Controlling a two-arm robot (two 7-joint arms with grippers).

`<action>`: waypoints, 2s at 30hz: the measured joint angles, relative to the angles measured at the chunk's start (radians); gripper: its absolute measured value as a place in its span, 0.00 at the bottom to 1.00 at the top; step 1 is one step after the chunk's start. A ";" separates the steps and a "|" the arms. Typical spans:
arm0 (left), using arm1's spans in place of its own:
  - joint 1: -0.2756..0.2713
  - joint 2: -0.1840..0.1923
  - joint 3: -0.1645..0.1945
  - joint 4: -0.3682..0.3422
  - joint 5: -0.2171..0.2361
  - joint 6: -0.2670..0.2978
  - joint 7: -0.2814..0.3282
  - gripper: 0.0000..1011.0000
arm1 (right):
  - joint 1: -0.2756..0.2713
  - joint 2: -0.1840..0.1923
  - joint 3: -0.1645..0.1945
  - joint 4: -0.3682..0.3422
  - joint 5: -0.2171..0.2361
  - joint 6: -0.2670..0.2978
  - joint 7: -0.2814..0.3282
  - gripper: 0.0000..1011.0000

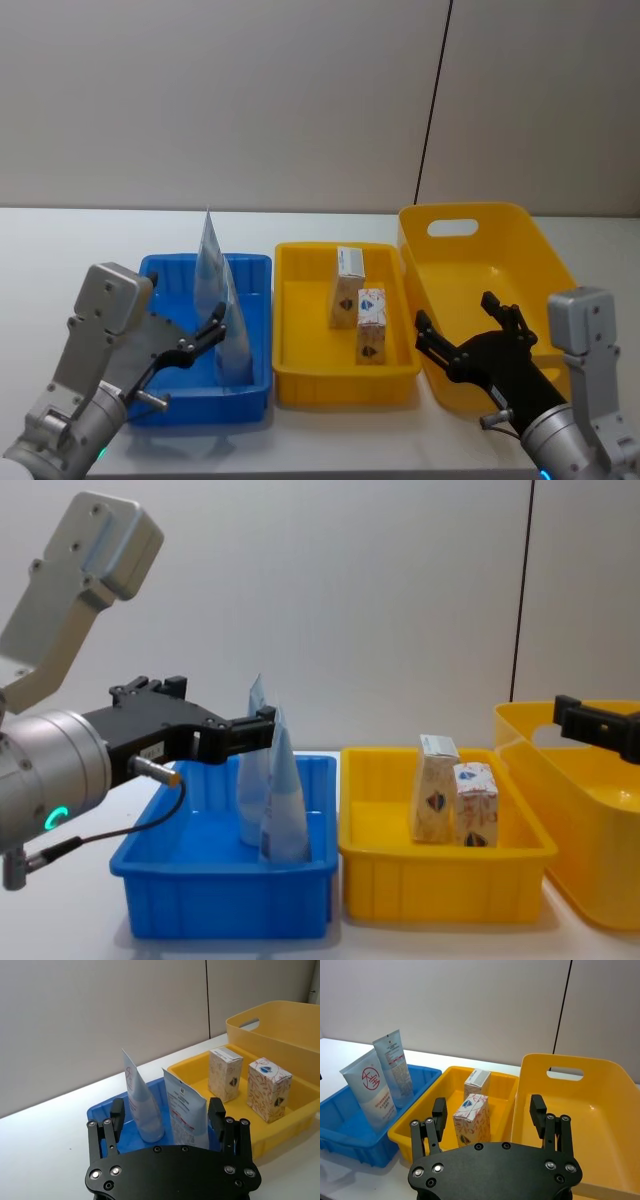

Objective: Bimanual collaborative sorting of washing and personal care products

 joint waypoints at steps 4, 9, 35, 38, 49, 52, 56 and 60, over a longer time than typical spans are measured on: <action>0.015 0.000 -0.009 -0.023 -0.012 0.030 0.000 0.99 | 0.000 0.000 0.000 0.000 0.000 0.000 0.000 0.99; 0.038 0.000 -0.018 -0.055 -0.027 0.070 0.002 0.99 | 0.000 0.000 0.000 0.000 0.000 0.000 0.000 0.99; -0.003 -0.085 0.020 -0.016 -0.050 0.167 -0.034 0.99 | 0.000 0.000 0.000 0.000 0.000 0.000 0.000 0.99; -0.017 -0.103 0.025 0.012 -0.045 0.178 -0.032 0.99 | 0.000 0.000 0.000 0.000 0.000 0.000 0.000 0.99; -0.066 -0.154 0.027 0.108 -0.033 0.194 -0.019 0.99 | 0.000 0.000 0.000 0.000 0.000 0.000 0.000 0.99; -0.084 -0.170 0.025 0.145 -0.032 0.194 -0.019 0.99 | 0.000 0.000 0.000 0.000 0.000 0.000 0.000 0.99; -0.106 -0.189 0.021 0.189 -0.032 0.189 -0.019 0.99 | 0.000 0.000 0.000 0.000 0.000 0.000 0.000 0.99; -0.127 -0.207 0.015 0.233 -0.032 0.181 -0.019 0.99 | 0.000 0.000 0.000 0.000 0.000 0.000 0.000 0.99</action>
